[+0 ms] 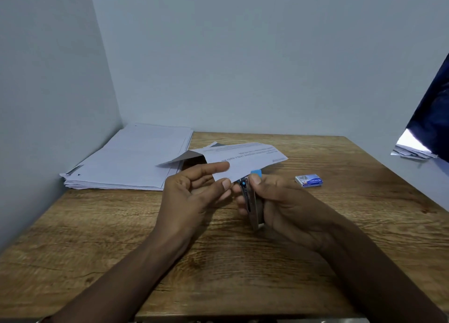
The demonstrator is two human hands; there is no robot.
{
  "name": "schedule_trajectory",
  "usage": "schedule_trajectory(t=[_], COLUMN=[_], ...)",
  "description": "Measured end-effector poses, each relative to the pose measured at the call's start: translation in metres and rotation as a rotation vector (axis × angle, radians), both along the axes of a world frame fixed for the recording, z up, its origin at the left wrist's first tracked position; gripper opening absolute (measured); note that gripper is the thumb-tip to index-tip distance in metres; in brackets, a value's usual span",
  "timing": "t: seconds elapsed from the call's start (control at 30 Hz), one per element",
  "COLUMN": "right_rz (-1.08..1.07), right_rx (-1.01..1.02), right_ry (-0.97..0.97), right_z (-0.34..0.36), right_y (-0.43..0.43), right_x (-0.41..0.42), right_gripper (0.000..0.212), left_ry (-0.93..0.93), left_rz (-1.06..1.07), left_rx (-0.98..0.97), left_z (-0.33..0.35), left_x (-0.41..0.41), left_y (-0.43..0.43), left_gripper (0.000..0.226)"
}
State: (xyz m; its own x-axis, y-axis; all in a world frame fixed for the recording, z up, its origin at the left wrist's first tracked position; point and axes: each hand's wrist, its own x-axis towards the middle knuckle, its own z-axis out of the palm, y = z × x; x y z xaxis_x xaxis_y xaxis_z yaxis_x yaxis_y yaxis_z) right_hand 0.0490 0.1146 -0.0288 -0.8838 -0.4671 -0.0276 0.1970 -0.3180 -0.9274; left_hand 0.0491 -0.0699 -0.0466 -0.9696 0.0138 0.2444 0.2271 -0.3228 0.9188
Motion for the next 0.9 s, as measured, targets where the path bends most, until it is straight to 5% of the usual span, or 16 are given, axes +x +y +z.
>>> schedule_trajectory(t=[0.5, 0.9], right_rz=[-0.187, -0.312], right_rx=[-0.133, 0.001], right_ry=[-0.057, 0.000], right_z=[-0.0027, -0.0043], right_y=[0.0020, -0.0031], right_x=[-0.0056, -0.0039], right_gripper=[0.043, 0.044], left_ry=[0.145, 0.157], left_rz=[0.049, 0.064], left_rx=[-0.154, -0.229], left_z=[0.0042, 0.0012], left_x=[0.0053, 0.0046], left_y=[0.0002, 0.0022], left_gripper=[0.026, 0.030])
